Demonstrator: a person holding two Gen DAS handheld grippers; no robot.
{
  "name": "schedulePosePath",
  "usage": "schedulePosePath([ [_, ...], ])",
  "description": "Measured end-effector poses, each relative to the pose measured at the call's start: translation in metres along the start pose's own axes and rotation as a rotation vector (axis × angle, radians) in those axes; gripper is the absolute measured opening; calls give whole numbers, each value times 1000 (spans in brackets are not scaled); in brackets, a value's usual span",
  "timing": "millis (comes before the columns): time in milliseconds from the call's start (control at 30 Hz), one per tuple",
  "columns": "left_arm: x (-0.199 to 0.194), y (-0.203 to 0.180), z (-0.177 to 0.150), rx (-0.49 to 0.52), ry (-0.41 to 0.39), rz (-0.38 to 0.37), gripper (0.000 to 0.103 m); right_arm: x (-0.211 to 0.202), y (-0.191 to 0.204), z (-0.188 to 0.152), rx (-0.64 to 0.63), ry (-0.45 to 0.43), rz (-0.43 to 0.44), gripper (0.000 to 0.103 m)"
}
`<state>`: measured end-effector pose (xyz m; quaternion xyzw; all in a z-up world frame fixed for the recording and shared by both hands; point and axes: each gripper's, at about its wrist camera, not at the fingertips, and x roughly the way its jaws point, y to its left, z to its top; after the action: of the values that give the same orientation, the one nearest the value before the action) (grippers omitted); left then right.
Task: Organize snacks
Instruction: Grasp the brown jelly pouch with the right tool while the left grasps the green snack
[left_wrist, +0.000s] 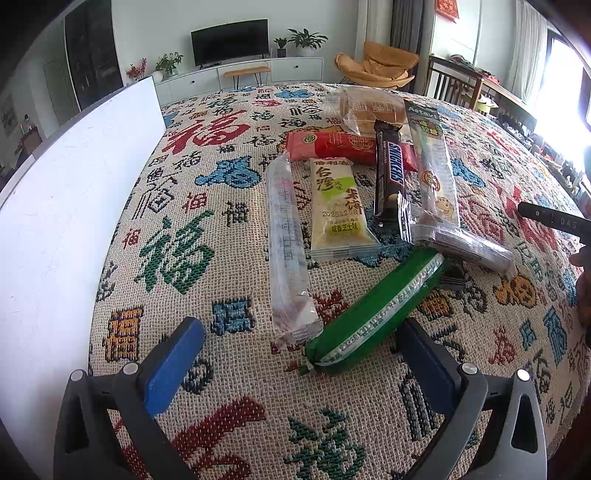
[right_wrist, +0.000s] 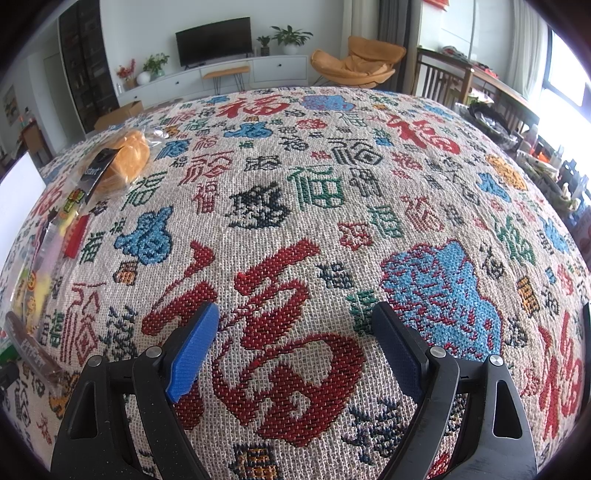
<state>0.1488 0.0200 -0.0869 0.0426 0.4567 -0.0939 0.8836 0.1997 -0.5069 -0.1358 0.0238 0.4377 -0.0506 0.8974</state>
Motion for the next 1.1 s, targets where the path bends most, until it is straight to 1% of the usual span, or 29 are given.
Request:
schedulePosePath([
  [167,0,1,0,-2,0,-3,103,2,4,1,-11,8,12,92],
  [200,0,1,0,-3,0,-3,103,2,3,2,-22,12,34,92],
  [233,0,1,0,-4,0,-4,103,0,4,3,-37,16,71,92],
  [267,0,1,0,-4,0,-4,103,-5,7,2,-53,12,138,91],
  [300,0,1,0,-4,0,-4,103,-14,14,-1,-77,4,234,91],
  [333,0,1,0,-4,-1,-4,103,-23,27,-5,-119,1,339,91],
  [367,0,1,0,-4,0,-4,103,-31,45,-10,-182,11,424,91],
  [400,0,1,0,-4,0,-4,103,-38,67,-14,-267,29,478,90],
  [433,0,1,0,-4,0,-4,103,-43,91,-19,-361,41,495,89],
  [500,0,1,0,-5,0,-5,103,-47,132,-26,-510,38,471,88],
  [533,0,1,0,-5,0,-5,103,-47,148,-26,-552,35,472,88],
  [600,0,2,0,-6,-1,-6,103,-43,170,-23,-591,34,496,88],
  [633,0,2,0,-7,-1,-6,103,-40,181,-21,-611,40,500,83],
  [667,0,2,0,-8,-2,-7,103,-36,188,-19,-629,52,496,65],
  [700,0,2,1,-10,-2,-8,103,-30,195,-17,-644,81,493,49],
  [733,0,3,1,-12,-3,-9,103,-23,202,-16,-651,123,487,36],
  [800,0,3,1,-11,-2,-9,103,-19,202,-15,-636,139,487,35],
  [867,0,3,1,-11,-2,-9,103,-19,197,-15,-607,150,484,30],
  [900,0,3,1,-11,-2,-8,103,-21,188,-16,-583,154,487,30],
  [933,0,3,1,-11,-2,-8,103,-23,181,-17,-549,159,494,27],
  [1000,0,3,1,-9,-2,-7,103,-32,158,-18,-445,170,516,24],
  [1100,0,2,1,6,5,-8,103,-44,120,-16,-248,178,562,21],
])
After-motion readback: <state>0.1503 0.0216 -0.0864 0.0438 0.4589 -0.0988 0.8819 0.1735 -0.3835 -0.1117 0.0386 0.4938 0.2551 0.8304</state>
